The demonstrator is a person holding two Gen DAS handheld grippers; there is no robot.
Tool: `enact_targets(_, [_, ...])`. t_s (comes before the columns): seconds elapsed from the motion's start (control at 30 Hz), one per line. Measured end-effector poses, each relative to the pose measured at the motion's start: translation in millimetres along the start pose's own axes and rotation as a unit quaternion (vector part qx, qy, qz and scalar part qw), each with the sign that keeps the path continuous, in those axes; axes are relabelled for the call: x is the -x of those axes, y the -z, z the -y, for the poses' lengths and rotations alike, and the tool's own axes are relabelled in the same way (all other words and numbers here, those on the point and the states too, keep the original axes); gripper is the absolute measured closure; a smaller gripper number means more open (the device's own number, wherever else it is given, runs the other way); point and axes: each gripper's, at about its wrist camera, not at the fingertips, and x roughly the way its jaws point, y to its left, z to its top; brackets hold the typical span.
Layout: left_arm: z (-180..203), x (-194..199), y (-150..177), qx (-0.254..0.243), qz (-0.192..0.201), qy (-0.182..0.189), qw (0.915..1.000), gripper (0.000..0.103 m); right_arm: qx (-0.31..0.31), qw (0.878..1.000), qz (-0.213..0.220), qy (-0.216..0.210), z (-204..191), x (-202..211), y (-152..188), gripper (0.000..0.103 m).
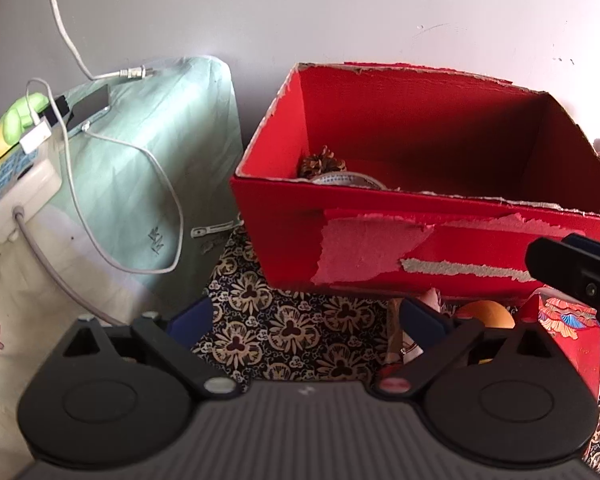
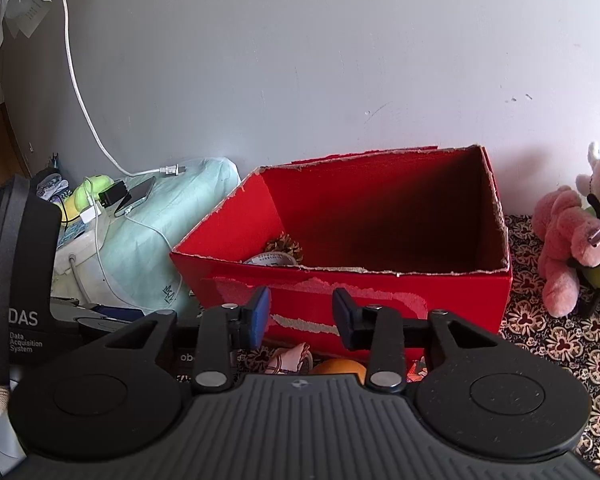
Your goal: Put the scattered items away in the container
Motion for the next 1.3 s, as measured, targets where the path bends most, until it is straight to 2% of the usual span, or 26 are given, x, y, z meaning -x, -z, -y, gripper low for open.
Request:
enact_targets(0.17, [-11.1, -8.7, 9.5, 0.005, -0.015, 0.018, 0.9997, 0.007, -0.011, 1.000, -0.015, -0.002, 5.7, -6.4, 5.6, 0.072])
enact_targets(0.3, [-18.3, -7.7, 26.1, -0.007, -0.014, 0.054, 0.9984, 0.011, -0.007, 0.999, -0.033, -0.015, 4.4, -10.4, 13.7, 0.078])
enact_targets(0.5, [-17.3, -0.6, 57.3, -0.032, -0.022, 0.124, 0.9915, 0.018, 0.018, 0.997, -0.069, -0.035, -1.8, -17.6, 34.7, 0.079])
enact_targets(0.73, [-1.4, -4.4, 63.0, -0.045, -0.031, 0.163, 0.9851, 0.021, 0.004, 0.992, -0.115, -0.058, -2.8, -30.2, 48.1, 0.079])
enact_targets(1.03, [1.4, -16.3, 67.3, -0.051, -0.037, 0.177, 0.9822, 0.024, -0.026, 0.986, -0.151, -0.071, -5.7, -40.5, 56.9, 0.077])
enact_targets(1.3, [-11.8, -18.7, 69.3, -0.062, -0.027, 0.168, 0.9834, 0.021, -0.032, 0.983, -0.153, -0.099, -10.3, -44.1, 57.8, 0.077])
